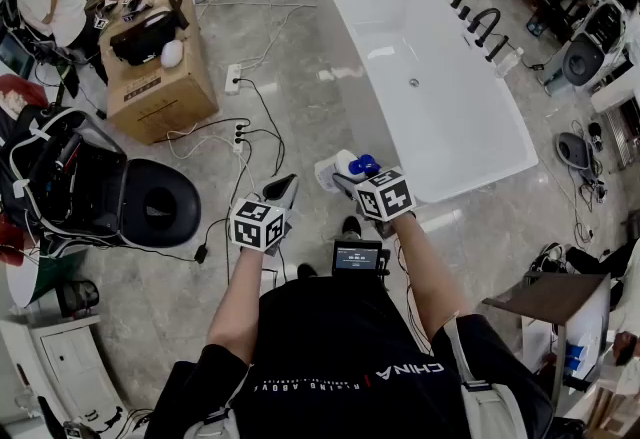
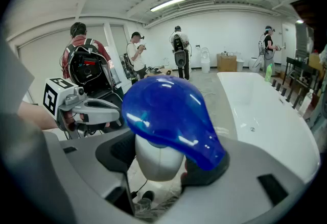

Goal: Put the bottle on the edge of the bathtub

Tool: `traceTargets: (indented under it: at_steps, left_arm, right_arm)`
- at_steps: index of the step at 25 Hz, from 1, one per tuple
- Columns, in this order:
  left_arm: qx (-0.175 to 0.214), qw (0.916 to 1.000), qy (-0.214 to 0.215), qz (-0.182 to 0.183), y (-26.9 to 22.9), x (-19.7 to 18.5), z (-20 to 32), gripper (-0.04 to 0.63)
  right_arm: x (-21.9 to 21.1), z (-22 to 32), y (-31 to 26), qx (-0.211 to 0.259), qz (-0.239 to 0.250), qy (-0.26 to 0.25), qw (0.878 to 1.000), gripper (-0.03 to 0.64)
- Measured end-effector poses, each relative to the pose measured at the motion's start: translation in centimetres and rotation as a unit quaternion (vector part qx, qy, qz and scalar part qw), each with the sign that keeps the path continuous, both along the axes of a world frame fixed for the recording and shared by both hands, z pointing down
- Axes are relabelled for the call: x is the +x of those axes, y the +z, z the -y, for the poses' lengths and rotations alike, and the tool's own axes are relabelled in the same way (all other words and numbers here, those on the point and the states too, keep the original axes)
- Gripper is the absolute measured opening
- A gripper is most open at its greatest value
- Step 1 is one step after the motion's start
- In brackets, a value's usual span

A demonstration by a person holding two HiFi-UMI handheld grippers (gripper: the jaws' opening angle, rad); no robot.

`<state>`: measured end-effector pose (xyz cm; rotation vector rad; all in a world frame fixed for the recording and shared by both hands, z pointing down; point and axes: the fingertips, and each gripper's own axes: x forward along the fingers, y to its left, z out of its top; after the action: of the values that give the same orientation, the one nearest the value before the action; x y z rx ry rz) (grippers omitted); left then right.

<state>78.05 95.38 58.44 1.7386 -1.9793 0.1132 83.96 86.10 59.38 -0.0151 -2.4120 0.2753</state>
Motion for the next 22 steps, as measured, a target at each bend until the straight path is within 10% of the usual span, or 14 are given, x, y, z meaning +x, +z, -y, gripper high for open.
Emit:
traceTargets:
  at_steps: [22]
  left_arm:
    - [-0.026,0.9992,-0.031,0.003,0.5,-4.0,10.7,0.009]
  right_arm:
    - [-3.9,11.7,0.1,-0.006,-0.008,-0.04,0.999,0.273]
